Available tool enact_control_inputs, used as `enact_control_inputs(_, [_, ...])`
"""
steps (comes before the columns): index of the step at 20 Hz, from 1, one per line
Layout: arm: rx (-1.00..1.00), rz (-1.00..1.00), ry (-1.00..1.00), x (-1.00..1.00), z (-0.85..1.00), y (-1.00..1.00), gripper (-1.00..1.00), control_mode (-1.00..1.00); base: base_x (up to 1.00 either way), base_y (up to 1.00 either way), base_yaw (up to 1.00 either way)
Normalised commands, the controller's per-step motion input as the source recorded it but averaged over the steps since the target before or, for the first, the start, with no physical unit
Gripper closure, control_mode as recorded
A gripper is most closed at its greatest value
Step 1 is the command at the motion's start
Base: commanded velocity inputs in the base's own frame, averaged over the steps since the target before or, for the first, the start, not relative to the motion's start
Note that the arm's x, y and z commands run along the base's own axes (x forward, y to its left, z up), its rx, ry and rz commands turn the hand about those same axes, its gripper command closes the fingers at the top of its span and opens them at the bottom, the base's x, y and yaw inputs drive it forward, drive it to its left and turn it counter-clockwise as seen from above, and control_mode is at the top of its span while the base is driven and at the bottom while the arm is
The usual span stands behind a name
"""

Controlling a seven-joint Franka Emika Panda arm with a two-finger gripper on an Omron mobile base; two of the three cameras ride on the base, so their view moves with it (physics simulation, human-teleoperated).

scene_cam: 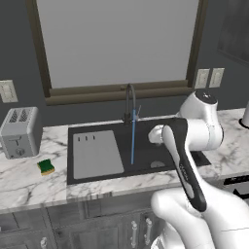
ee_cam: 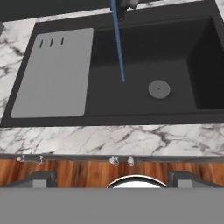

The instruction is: Soak the sponge with water for a few seconds and then drop it inside the sink.

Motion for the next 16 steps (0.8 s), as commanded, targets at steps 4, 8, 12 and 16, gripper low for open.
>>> enact_control_inputs(4, [0.0,0.07,0.09,-0.02,0.0,0.21,-1.0,-1.0,0.0,0.0,0.0])
enact_control_inputs(8, [0.0,0.05,0.02,-0.14,0.0,0.43,-1.0,-1.0,0.0,0.0,0.0])
enact_control_inputs(12, [-0.01,0.04,0.0,-0.07,0.0,0.5,-1.0,-1.0,0.0,0.0,0.0])
enact_control_inputs(16, [-0.02,0.03,0.0,0.0,0.0,0.49,-1.0,-1.0,0.0,0.0,0.0])
